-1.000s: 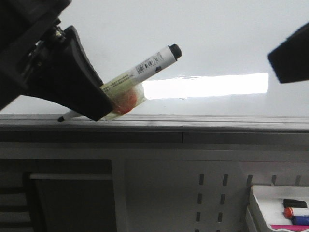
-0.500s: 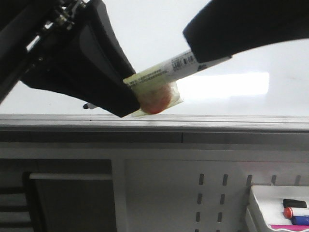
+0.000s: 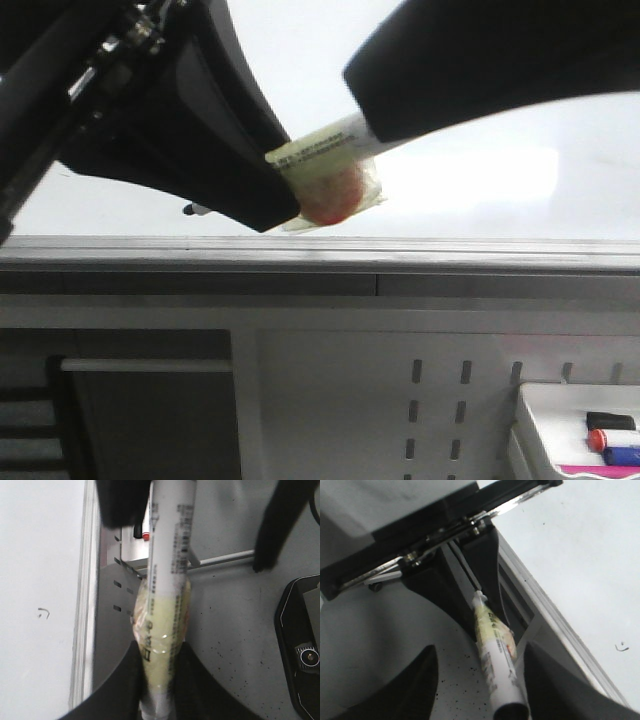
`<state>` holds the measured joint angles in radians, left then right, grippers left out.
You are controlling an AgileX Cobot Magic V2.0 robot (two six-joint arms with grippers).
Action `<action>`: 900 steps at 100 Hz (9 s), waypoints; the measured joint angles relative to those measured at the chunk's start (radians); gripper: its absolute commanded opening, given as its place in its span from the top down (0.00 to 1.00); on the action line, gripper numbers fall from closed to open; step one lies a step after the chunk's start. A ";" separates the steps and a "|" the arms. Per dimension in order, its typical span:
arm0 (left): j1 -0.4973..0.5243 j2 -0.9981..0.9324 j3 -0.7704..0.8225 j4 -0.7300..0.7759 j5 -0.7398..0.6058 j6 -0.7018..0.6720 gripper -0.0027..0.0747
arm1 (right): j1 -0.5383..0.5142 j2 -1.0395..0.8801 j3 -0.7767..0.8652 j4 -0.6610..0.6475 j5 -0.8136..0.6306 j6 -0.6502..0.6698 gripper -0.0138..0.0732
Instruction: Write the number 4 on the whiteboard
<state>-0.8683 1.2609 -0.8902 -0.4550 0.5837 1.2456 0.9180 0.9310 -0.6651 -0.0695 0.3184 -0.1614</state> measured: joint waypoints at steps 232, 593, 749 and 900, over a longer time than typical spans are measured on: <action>0.274 -0.929 0.377 -0.099 -0.168 -0.502 0.99 | -0.471 0.351 -0.355 -0.032 0.028 -0.009 0.91; 0.274 -0.929 0.377 -0.105 -0.214 -0.502 0.99 | -0.333 0.376 -0.235 0.010 0.288 0.155 0.91; 0.095 0.018 -0.095 -0.178 0.107 -0.107 0.46 | -0.058 0.136 -0.312 0.005 0.384 -0.332 0.92; 0.085 0.103 -0.099 -0.192 0.167 -0.040 0.99 | 0.008 0.136 -0.245 -0.023 0.331 -0.352 0.85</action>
<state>-0.7832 1.3644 -0.9888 -0.6468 0.7507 1.2053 0.9264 1.0675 -0.9105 -0.0928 0.6495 -0.5135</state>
